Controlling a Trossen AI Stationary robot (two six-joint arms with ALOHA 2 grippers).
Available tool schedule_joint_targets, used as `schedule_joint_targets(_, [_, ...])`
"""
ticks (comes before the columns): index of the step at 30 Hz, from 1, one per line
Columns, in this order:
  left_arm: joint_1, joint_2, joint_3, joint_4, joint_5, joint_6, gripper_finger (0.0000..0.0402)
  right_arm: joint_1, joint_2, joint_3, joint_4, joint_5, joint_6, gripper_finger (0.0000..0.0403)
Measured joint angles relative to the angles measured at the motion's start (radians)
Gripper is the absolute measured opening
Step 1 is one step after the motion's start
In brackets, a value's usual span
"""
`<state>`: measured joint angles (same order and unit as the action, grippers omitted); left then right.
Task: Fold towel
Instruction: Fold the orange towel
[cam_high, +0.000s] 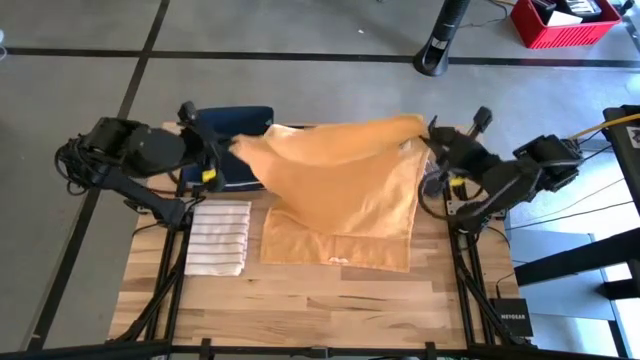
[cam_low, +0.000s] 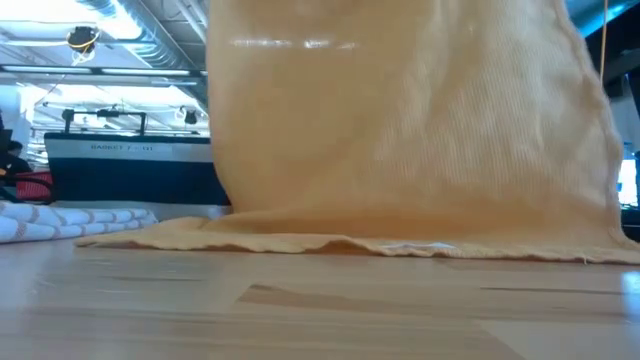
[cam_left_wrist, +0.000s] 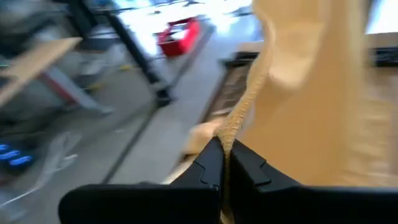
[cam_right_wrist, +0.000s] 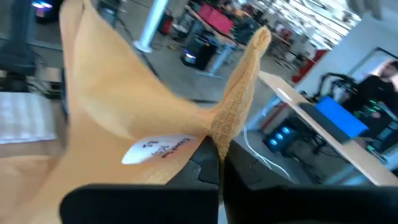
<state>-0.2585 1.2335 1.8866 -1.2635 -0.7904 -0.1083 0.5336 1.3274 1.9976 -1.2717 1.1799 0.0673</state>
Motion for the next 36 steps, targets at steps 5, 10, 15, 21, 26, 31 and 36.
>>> schedule_joint_targets(5, [-0.132,0.000,0.000,0.075,0.130,-0.078,0.0001,0.129,0.034,-0.003,0.150,-0.012,-0.072,0.0001])
schedule_joint_targets(10, [-0.299,0.001,0.000,0.191,0.160,-0.160,0.0002,0.284,0.062,-0.001,0.398,-0.011,-0.189,0.0001])
schedule_joint_targets(15, [-0.457,0.021,0.000,0.314,0.160,-0.161,0.0002,0.414,0.116,-0.002,0.598,0.073,-0.339,0.0001])
schedule_joint_targets(21, [-0.593,0.066,0.000,0.533,0.159,0.000,0.0003,0.539,0.182,-0.002,0.895,0.219,-0.611,0.0001])
schedule_joint_targets(26, [-0.661,0.084,-0.002,0.777,0.090,0.252,0.0003,0.574,0.229,0.010,1.280,0.275,-0.993,0.0001])
schedule_joint_targets(31, [-0.701,0.082,-0.001,1.003,-0.003,0.506,0.0003,0.572,0.242,0.076,1.317,0.230,-1.093,0.0001])
schedule_joint_targets(36, [-0.710,0.081,-0.001,1.190,-0.008,0.681,0.0003,0.545,0.243,0.130,1.340,0.106,-1.146,0.0001])
